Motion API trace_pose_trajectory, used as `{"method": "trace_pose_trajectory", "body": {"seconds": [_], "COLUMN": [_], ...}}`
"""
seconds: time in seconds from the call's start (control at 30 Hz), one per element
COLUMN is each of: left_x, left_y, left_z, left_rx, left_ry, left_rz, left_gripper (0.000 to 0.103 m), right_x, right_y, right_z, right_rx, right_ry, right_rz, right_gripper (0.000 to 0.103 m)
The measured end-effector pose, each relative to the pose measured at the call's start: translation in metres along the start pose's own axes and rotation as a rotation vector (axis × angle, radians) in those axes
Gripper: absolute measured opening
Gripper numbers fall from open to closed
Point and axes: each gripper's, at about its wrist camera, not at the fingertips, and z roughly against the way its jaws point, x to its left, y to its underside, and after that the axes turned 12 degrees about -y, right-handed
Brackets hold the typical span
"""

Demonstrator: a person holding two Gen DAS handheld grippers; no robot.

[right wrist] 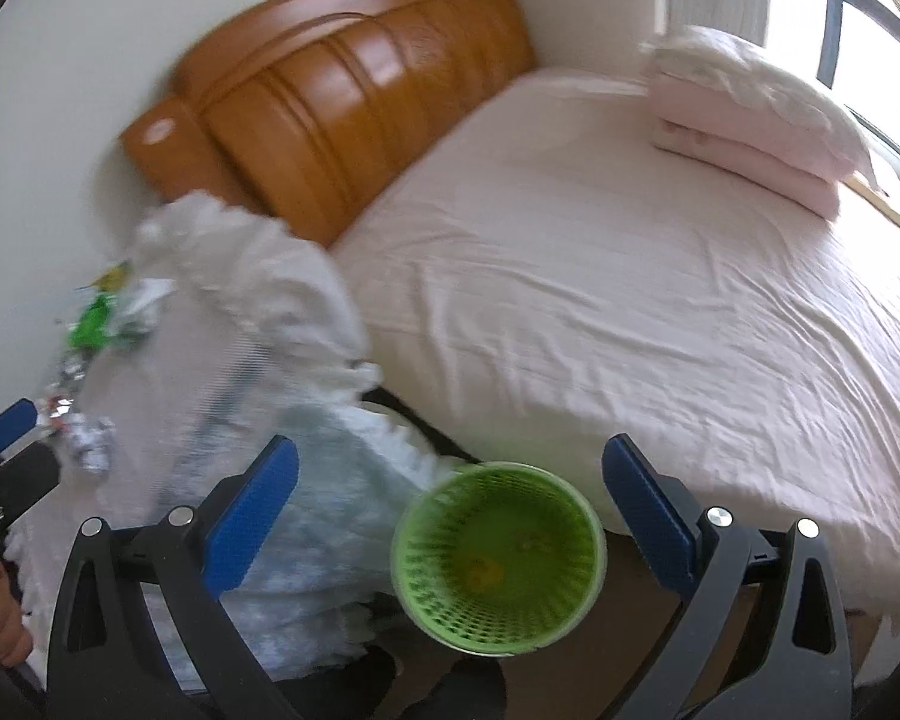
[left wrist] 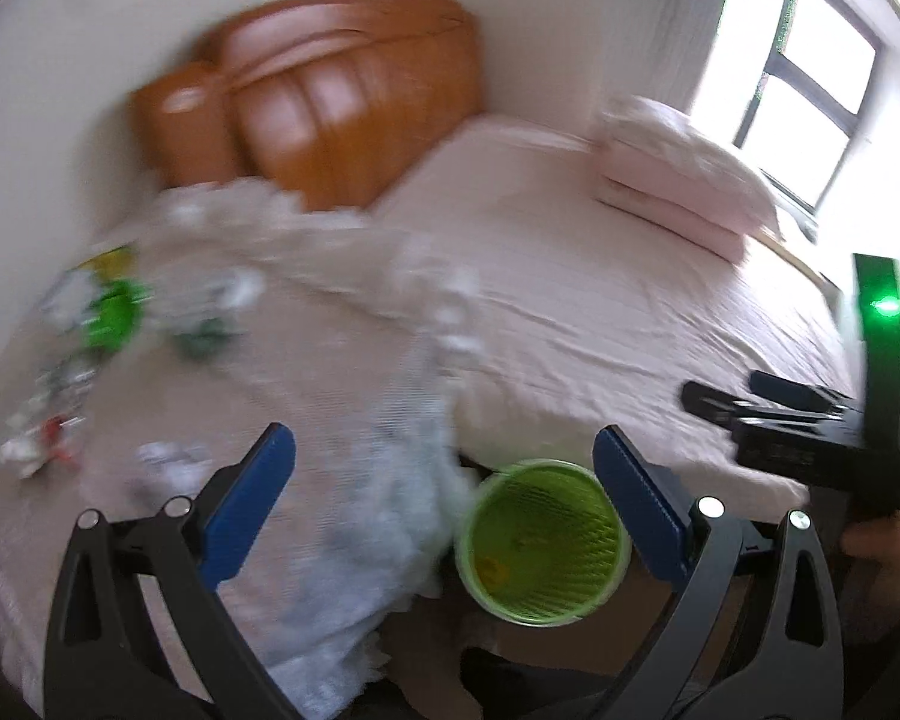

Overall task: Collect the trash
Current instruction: 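Grasp the crumpled paper with the left tool while the right tool grasps the green-white bag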

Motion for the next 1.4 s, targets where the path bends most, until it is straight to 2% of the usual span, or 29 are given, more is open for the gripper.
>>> {"method": "trace_pose_trajectory", "body": {"seconds": [0.1, 0.3, 0.5, 0.7, 0.8, 0.97, 1.1, 1.33, 1.37, 1.4], "left_x": [0.049, 0.124, 0.168, 0.193, 0.199, 0.188, 0.169, 0.139, 0.138, 0.136], "left_y": [0.011, 0.034, 0.052, 0.062, 0.063, 0.062, 0.057, 0.043, 0.042, 0.041], "left_z": [0.004, 0.005, 0.005, 0.003, -0.002, -0.017, -0.041, -0.096, -0.102, -0.107], "left_rx": [0.006, 0.043, 0.056, 0.067, 0.077, 0.105, 0.127, 0.167, 0.172, 0.18], "left_ry": [-0.098, -0.202, -0.255, -0.276, -0.266, -0.217, -0.16, -0.137, -0.136, -0.139], "left_rz": [0.081, 0.219, 0.304, 0.34, 0.344, 0.285, 0.22, 0.144, 0.141, 0.137], "left_gripper": [0.095, 0.095, 0.095, 0.095, 0.095, 0.095, 0.095, 0.095, 0.093, 0.085], "right_x": [0.03, 0.106, 0.173, 0.215, 0.225, 0.232, 0.223, 0.199, 0.198, 0.196], "right_y": [-0.006, -0.016, -0.01, -0.002, 0.002, 0.0, -0.008, -0.023, -0.024, -0.025], "right_z": [-0.01, -0.041, -0.067, -0.084, -0.091, -0.101, -0.102, -0.105, -0.105, -0.107], "right_rx": [0.007, 0.046, 0.096, 0.14, 0.156, 0.164, 0.146, 0.142, 0.142, 0.144], "right_ry": [-0.044, -0.154, -0.212, -0.244, -0.248, -0.229, -0.19, -0.162, -0.161, -0.158], "right_rz": [0.031, 0.109, 0.216, 0.291, 0.312, 0.325, 0.312, 0.265, 0.265, 0.266], "right_gripper": [0.101, 0.101, 0.101, 0.101, 0.101, 0.101, 0.101, 0.101, 0.101, 0.101]}}
